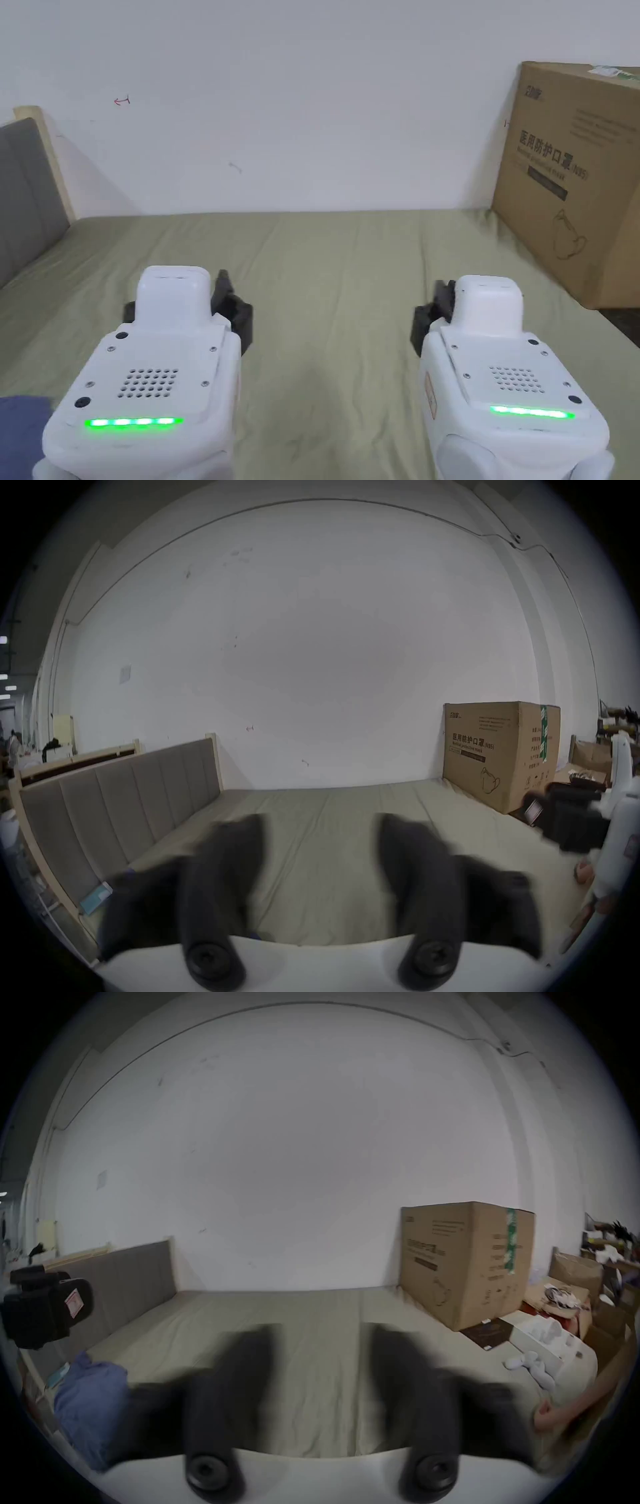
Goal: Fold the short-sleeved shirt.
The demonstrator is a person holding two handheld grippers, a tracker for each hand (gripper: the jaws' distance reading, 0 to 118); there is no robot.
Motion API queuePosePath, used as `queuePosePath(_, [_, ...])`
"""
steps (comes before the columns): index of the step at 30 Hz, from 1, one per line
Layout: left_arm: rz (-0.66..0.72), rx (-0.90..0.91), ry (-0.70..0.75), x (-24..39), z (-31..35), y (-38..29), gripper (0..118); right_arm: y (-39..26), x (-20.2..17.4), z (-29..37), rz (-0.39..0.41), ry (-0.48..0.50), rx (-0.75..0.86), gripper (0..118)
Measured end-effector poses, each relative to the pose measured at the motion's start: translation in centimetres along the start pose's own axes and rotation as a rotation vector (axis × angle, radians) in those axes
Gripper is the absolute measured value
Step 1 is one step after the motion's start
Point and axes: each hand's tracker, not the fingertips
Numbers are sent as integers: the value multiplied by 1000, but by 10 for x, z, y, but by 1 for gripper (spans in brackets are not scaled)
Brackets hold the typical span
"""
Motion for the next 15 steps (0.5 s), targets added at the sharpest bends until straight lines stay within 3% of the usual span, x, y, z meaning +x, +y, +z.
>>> queuePosePath(1, [-33,3,19,3,0,-1,27,-1,2,1,-16,12,10,9])
queuePosePath(2, [-41,17,35,3,0,-3,6,0,5,0,-19,40,1,9])
queuePosePath(6, [70,-23,-21,-5,-2,1,0,-1,0,-1,45,53,-14,4])
queuePosePath(10, [89,-29,-37,-11,-8,2,0,4,1,0,18,97,-22,0])
queuePosePath(15, [118,-28,-71,-17,-10,4,0,9,0,-4,34,77,-22,0])
